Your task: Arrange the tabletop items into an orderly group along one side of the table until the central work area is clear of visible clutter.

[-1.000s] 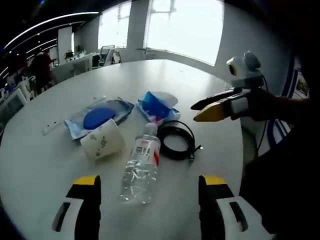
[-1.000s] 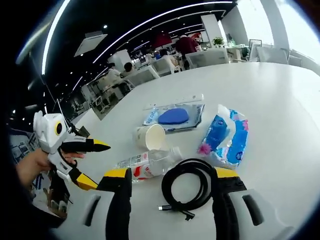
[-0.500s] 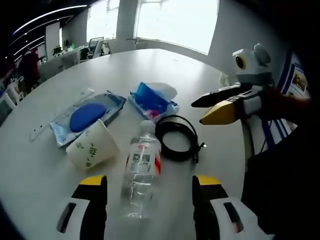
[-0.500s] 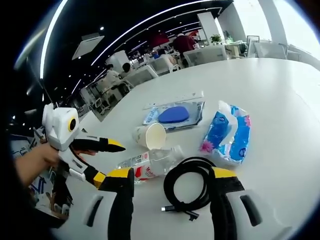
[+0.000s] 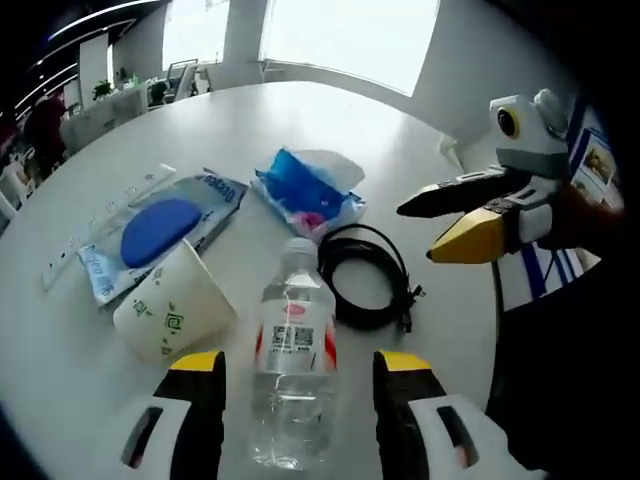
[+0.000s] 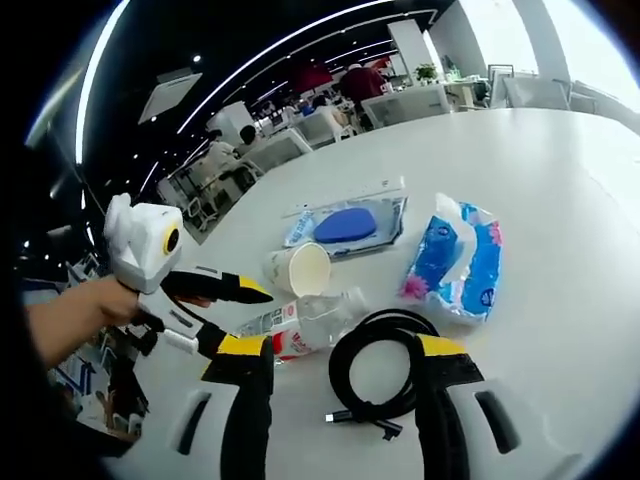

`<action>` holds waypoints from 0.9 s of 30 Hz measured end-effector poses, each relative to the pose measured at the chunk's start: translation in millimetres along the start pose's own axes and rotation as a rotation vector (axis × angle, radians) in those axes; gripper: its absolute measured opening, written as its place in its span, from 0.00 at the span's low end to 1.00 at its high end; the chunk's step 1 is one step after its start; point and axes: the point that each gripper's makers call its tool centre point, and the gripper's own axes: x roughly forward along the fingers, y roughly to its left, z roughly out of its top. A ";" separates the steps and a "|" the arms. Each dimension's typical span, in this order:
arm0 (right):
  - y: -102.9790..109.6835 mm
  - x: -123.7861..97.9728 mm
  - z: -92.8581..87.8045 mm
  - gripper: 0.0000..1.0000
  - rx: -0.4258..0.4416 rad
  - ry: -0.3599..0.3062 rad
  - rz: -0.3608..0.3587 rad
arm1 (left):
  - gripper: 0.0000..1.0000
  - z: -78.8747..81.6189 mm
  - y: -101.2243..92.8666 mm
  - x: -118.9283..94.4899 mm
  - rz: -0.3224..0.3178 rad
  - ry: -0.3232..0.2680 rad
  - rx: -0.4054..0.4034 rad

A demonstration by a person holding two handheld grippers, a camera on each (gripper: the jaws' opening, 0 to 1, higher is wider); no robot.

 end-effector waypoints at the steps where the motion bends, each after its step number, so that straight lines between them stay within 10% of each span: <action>1: -0.5 0.4 -0.1 0.51 0.003 0.000 -0.001 | 0.56 -0.1 0.0 1.6 -0.001 0.006 0.005; 27: -11.6 1.2 -3.3 0.47 0.064 -0.014 -0.027 | 0.43 -9.7 -1.9 30.0 0.017 0.154 0.152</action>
